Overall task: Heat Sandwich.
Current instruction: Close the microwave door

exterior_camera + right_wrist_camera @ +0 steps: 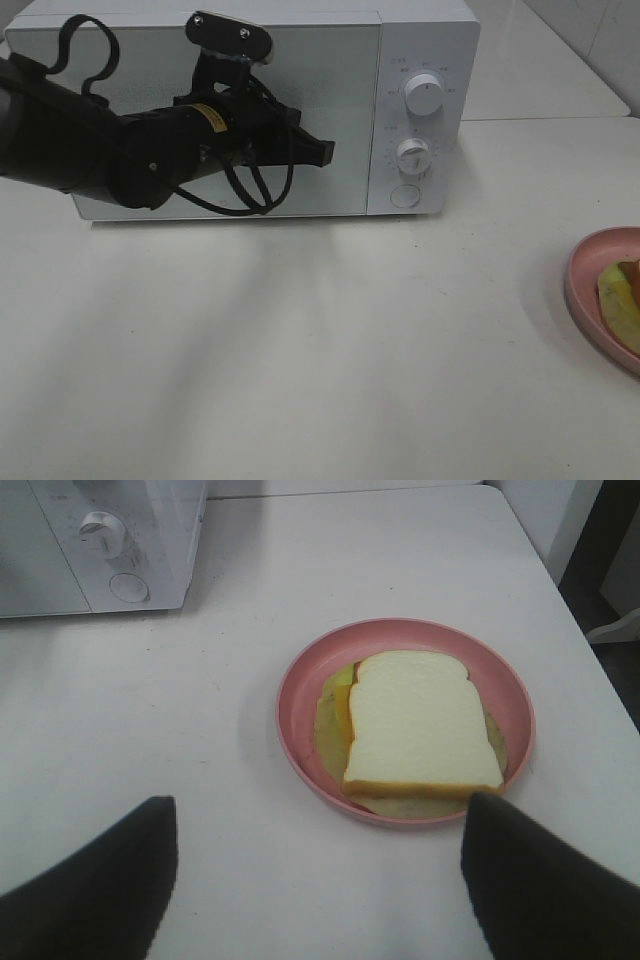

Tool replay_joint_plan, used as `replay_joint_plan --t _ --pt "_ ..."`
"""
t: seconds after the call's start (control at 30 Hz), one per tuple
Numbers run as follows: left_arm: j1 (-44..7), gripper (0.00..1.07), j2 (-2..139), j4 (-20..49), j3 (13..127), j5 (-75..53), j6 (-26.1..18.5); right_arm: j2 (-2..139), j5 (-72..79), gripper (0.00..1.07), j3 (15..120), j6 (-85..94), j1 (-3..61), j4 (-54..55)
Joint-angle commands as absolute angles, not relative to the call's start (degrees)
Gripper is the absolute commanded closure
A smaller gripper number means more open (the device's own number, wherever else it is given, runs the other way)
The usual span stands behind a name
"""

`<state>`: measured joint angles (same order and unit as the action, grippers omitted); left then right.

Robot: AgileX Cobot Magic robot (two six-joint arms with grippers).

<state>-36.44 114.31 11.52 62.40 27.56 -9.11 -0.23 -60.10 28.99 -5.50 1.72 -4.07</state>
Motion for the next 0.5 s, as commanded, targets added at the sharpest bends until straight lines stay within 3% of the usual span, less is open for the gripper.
replay_joint_plan --t 0.03,0.33,0.5 --pt "-34.9 1.07 111.2 14.7 60.0 31.6 -8.9 -1.7 -59.5 0.32 29.0 -4.9 1.3 -4.0" --pt "-34.9 1.07 103.0 15.1 52.0 26.4 -8.7 -1.7 -59.5 0.32 29.0 -4.9 1.3 -4.0" --pt "-34.9 0.88 98.4 16.2 49.3 18.6 -8.7 -1.7 -59.5 0.32 29.0 -4.9 1.3 -4.0"
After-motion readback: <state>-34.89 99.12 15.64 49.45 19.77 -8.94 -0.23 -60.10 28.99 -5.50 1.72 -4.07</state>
